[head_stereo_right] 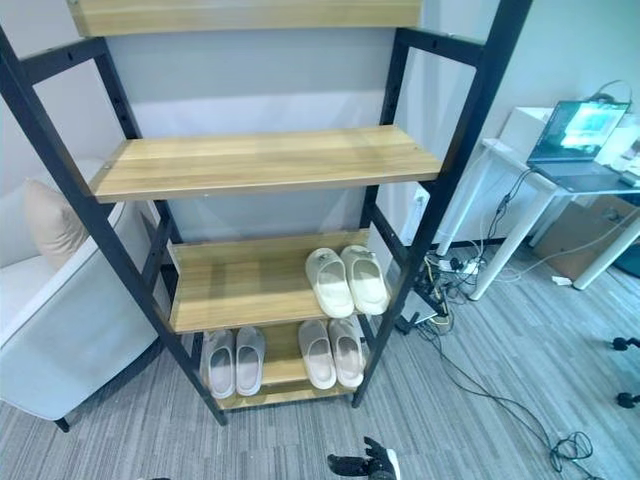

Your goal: Arrange the slippers neatly on the shoe rack.

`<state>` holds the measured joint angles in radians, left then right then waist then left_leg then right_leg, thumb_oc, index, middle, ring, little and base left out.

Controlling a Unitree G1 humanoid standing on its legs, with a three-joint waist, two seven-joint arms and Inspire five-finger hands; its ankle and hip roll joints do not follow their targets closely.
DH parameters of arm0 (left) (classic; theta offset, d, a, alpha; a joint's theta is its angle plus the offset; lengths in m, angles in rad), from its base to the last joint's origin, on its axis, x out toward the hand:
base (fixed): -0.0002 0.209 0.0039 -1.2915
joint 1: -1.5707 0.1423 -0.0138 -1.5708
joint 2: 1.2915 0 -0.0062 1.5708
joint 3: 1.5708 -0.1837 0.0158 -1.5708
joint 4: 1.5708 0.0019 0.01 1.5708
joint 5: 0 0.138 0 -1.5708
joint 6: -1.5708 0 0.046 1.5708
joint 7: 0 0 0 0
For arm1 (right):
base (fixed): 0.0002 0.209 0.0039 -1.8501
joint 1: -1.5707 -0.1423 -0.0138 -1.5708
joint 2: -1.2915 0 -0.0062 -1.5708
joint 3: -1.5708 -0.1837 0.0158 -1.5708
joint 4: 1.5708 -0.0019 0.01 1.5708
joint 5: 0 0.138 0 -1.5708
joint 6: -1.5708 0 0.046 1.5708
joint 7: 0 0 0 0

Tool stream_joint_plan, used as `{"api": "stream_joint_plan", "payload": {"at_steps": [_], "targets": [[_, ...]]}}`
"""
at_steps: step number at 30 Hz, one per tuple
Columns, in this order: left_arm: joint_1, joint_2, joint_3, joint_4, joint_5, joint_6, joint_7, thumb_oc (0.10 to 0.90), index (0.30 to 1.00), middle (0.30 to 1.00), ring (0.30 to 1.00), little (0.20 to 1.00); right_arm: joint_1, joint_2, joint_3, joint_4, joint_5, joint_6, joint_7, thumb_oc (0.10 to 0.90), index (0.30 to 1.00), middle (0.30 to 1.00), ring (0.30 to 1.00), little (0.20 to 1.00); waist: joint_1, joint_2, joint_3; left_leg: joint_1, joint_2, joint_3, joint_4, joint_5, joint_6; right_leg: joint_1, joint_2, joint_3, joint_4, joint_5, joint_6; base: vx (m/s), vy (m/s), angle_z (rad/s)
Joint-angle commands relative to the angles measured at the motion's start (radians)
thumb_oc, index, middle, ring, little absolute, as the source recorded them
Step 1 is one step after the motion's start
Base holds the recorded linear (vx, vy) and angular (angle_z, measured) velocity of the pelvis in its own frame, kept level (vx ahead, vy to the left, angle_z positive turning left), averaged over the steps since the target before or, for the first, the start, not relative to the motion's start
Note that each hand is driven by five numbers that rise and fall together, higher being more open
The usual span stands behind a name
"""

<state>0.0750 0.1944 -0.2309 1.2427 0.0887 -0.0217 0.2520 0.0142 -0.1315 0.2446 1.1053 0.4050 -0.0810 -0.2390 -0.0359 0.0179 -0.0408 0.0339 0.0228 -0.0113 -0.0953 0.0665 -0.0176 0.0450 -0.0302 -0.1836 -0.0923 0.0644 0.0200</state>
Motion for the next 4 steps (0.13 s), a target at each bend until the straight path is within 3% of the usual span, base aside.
{"api": "stream_joint_plan", "payload": {"at_steps": [1, 4], "targets": [[-0.065, 0.010, 0.002, 0.006, -0.018, -0.025, 0.029, 0.800, 0.900, 0.900, 0.900, 0.900, -0.081, 0.028, -0.008, -0.044, 0.111, -0.088, 0.021, 0.800, 0.900, 0.900, 0.900, 0.900, 0.023, -0.032, -0.010, 0.015, 0.020, 0.030, 0.008, -0.081, -0.032, -0.029, -0.058, 0.057, 0.005, -0.041, 0.100, 0.00, 0.000, 0.00], [-0.067, 0.009, -0.014, -0.008, -0.014, -0.031, 0.031, 0.800, 0.900, 0.900, 0.900, 0.900, -0.078, 0.028, -0.008, -0.059, 0.144, -0.092, 0.033, 0.800, 0.900, 0.900, 0.900, 0.900, 0.023, -0.030, -0.009, 0.019, 0.019, 0.032, 0.008, -0.083, -0.032, -0.025, -0.059, 0.060, 0.005, -0.040, 0.101, 0.00, 0.000, 0.00]]}}
